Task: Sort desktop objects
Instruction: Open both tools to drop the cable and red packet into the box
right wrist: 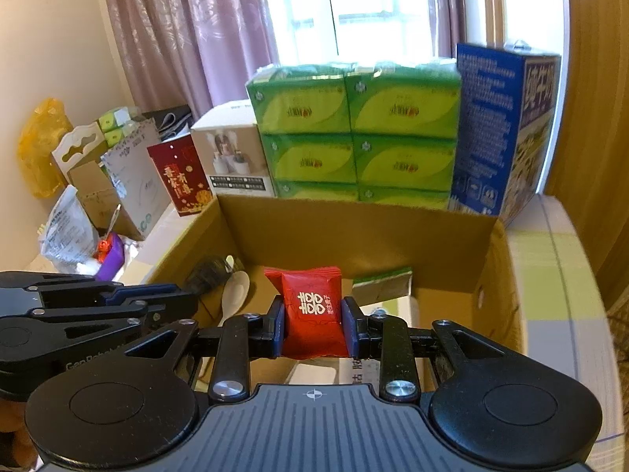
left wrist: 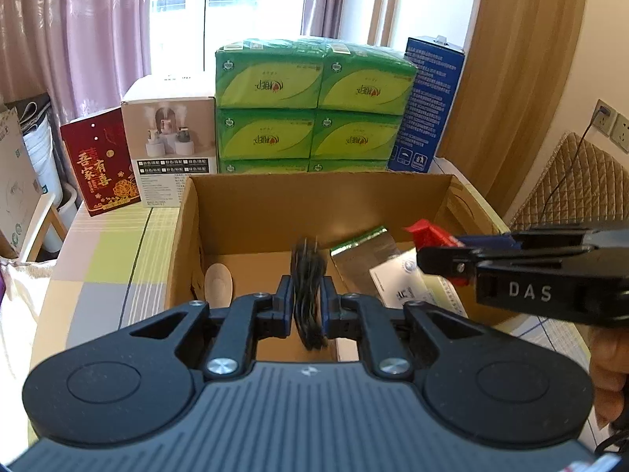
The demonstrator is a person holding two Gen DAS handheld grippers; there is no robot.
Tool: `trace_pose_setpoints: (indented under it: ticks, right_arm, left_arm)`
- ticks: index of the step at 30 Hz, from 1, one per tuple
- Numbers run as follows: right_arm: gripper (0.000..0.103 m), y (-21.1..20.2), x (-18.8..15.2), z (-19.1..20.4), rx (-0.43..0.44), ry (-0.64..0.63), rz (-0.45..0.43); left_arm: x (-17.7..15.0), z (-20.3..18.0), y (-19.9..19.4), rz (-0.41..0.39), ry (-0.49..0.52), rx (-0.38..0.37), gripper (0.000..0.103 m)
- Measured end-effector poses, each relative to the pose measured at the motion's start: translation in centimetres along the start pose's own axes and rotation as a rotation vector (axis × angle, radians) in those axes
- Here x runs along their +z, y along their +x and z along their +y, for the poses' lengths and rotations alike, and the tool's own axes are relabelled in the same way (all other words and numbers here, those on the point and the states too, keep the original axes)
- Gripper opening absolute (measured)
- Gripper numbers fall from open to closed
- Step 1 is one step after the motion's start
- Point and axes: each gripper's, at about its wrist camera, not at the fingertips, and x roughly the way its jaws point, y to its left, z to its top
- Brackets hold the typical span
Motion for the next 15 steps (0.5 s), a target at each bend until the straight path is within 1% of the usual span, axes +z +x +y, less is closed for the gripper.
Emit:
trace_pose_setpoints:
  ticks: [1,5,8,9,10,11,12,15]
  right_arm:
    - [0.027,0.3,0.0,-0.1,0.005,0.010,0.003]
    - [0.027,1.2,-0.1,0.1,0.016,0.012,0.006]
    - [0.027,1.3,-0.1,0.2,0.036,0.025,-0.017]
    - [0.030,1.3,0.0,0.2,0.045,0.031,-0.025]
    - [0.041,1.2,0.1,0.2,0.049,0.035,-0.034]
    - [0.047,1.0,0.1,0.2,0.048,0.036,-0.044]
    - [0.055,0.7,0.1,0.2,0.046,0.033,-0.053]
    - [0.056,-0.1,0.0,0.0,0.043,0.033,-0.062]
  left_arm:
    - [0.0,0.2,0.2,0.000,-0.002,-0.001,0.018]
    - [-0.3,1.0,0.3,-0.011,-0.012,0.014,0.018]
    - [-0.6,1.5,0.0,-0.018,-0.017,0.025,0.018]
    - [-0.7,1.6,-0.1,-0.020,-0.021,0.025,0.018]
    - [-0.7,1.7,-0.3,-0.024,-0.021,0.026,0.018]
    - [-0.8,1.8,-0.6,-0.028,-0.021,0.029,0.019]
    - [-0.9,1.8,-0.8,-0.033,-0.020,0.030,0.020]
    - [-1.2,1.9,-1.6,-0.039,-0.021,0.035,0.021]
